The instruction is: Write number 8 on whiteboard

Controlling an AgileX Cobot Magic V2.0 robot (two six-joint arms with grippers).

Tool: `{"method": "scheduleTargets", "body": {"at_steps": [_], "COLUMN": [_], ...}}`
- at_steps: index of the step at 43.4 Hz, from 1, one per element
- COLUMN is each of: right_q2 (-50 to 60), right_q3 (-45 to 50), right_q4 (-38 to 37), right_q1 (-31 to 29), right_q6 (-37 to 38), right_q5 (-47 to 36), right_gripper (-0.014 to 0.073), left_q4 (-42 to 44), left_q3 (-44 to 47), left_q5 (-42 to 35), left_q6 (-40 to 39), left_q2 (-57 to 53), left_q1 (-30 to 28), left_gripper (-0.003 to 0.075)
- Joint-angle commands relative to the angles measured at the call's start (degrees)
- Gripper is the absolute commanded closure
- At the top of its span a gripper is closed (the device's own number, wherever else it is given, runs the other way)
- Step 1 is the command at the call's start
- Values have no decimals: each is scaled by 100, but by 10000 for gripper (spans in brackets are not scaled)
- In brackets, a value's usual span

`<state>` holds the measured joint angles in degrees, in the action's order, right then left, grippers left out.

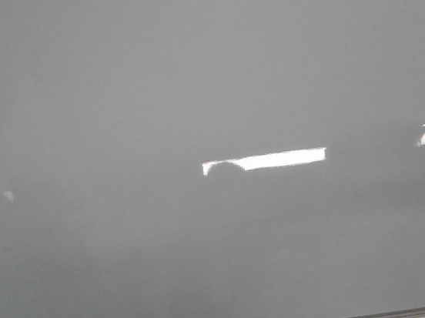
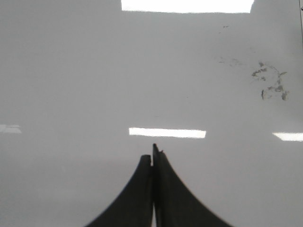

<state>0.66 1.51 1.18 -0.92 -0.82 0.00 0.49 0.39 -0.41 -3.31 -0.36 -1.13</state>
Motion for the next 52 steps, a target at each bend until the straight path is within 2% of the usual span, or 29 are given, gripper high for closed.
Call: {"method": "scheduleTargets", "body": {"at_steps": [1,34,40,48,52], "right_q2": [97,99,99,96,79], "right_q3": [-8,-8,-65,-767,-1296], "right_q4": [34,34,34,34,34], "right_q1": [15,15,15,22,22], "right_q6": [3,3,3,3,-2], "right_q5": [-451,-464,-598,83,674], "right_gripper": [662,662,662,662,662], "left_q4": [-49,-49,-49,-49,-49], "left_q3": [76,76,52,-483,-1032], "left_q5": [-485,-485,-741,-670,-270], "left_q6": [8,8,8,8,8], "left_q2": [-78,-78,-78,-67,-55], "left_q1": [-14,-14,-14,-14,-14], "left_gripper": [741,741,741,741,741]}}
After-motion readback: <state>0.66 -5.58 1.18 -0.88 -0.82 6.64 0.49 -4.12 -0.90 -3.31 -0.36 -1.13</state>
